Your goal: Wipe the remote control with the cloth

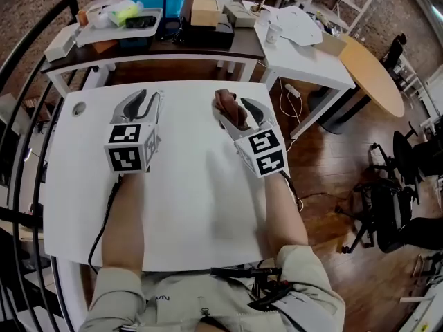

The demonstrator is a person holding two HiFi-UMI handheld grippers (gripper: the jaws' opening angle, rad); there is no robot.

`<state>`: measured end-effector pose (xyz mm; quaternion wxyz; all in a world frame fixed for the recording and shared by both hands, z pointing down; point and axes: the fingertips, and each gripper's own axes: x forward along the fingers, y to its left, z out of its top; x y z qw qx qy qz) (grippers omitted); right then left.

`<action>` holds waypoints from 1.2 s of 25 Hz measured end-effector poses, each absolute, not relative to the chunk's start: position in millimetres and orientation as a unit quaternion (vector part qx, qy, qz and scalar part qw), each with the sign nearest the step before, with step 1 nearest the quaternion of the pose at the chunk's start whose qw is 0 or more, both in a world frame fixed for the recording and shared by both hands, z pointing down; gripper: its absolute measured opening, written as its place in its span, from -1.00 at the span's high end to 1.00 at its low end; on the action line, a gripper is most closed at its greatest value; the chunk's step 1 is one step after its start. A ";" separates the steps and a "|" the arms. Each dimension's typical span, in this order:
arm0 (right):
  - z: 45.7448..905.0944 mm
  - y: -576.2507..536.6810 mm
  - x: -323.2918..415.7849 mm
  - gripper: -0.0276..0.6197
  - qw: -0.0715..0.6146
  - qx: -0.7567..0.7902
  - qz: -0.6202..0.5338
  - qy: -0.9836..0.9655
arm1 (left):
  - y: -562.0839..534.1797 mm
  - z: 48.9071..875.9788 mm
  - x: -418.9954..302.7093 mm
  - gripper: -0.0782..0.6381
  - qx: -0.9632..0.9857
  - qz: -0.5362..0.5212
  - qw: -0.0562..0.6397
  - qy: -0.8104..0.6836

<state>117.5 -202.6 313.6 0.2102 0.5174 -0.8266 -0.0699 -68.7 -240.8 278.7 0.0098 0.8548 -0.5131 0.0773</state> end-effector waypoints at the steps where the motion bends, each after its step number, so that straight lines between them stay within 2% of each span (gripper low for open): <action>1: 302.6 -190.3 112.1 0.13 0.187 0.515 -0.078 -0.833 | -228.4 268.5 -67.0 0.51 0.858 0.064 0.000 -0.509; 3: 279.6 -162.9 101.5 0.18 0.138 0.509 -0.094 -0.845 | -200.1 251.7 -66.4 0.58 0.862 0.035 -0.018 -0.505; 5: 261.9 -136.0 96.2 0.35 0.099 0.512 -0.112 -0.846 | -169.5 238.5 -69.8 0.65 0.863 0.003 -0.030 -0.504; 8: 248.0 -103.8 99.4 0.64 0.065 0.533 -0.129 -0.833 | -131.1 226.3 -74.9 0.73 0.861 -0.023 -0.051 -0.505; 12: 248.5 -70.0 109.1 0.90 0.040 0.562 -0.135 -0.815 | -91.7 230.9 -77.4 0.77 0.860 -0.040 -0.070 -0.505; 22: 293.5 -15.7 101.2 0.90 0.037 0.567 -0.113 -0.815 | -44.6 306.1 -64.4 0.77 0.876 -0.003 -0.051 -0.479; 30: 309.4 -1.8 98.2 0.91 0.012 0.575 -0.083 -0.814 | -35.2 316.8 -68.7 0.77 0.878 -0.022 -0.044 -0.477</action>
